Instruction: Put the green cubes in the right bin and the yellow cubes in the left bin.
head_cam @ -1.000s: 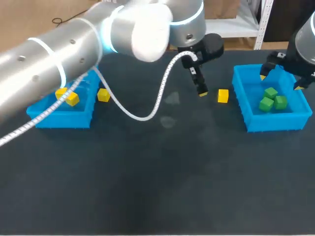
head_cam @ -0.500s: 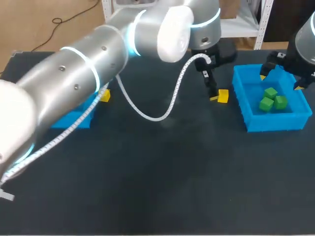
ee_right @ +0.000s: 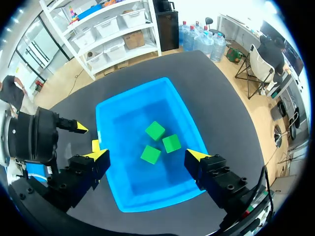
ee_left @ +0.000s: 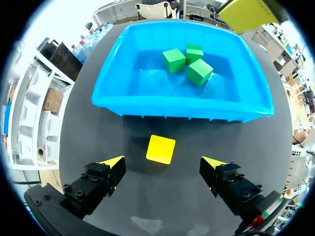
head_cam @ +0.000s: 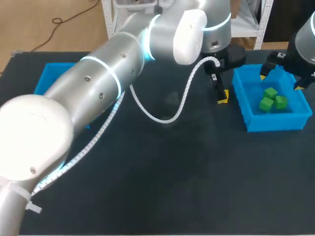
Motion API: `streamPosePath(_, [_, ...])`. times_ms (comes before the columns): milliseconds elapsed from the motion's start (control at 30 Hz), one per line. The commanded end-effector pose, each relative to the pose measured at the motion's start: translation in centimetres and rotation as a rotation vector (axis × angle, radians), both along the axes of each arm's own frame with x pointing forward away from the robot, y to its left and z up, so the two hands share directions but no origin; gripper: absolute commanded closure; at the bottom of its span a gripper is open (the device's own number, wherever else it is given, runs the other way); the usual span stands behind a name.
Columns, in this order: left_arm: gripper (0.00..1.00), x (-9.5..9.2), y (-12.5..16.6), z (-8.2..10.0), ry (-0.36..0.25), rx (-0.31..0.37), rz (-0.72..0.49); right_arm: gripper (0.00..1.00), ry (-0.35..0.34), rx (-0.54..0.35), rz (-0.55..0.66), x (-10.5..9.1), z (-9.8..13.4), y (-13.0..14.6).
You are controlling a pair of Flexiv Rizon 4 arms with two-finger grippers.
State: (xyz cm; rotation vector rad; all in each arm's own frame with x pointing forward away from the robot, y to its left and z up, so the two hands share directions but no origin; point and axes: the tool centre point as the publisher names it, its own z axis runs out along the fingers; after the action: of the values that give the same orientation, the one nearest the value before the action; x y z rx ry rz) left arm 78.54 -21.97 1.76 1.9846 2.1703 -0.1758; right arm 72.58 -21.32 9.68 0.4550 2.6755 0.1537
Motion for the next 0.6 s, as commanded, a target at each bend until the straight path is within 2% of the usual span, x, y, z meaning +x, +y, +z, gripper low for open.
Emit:
streamPosePath(33, [0.0, 1.4, -1.1, -0.6, 0.035, 0.019, -0.012, 0.0, -0.007, -0.002, -0.003, -0.2, 0.0, 0.0])
streamPosePath(200, [0.0, 1.8, -1.6, -1.1, 0.031, 0.011, -0.02, 0.0, -0.007, -0.002, -0.003, -0.2, 0.0, 0.0])
streamPosePath(433, [0.0, 2.5, -1.9, -1.9, 0.027, -0.032, 0.01, 0.0, -0.007, -0.002, -0.003, -0.2, 0.0, 0.0])
streamPosePath(600, [0.0, 2.8, -1.9, -2.4, 0.032, -0.033, 0.024, 0.0, -0.007, -0.002, -0.003, -0.2, 0.0, 0.0])
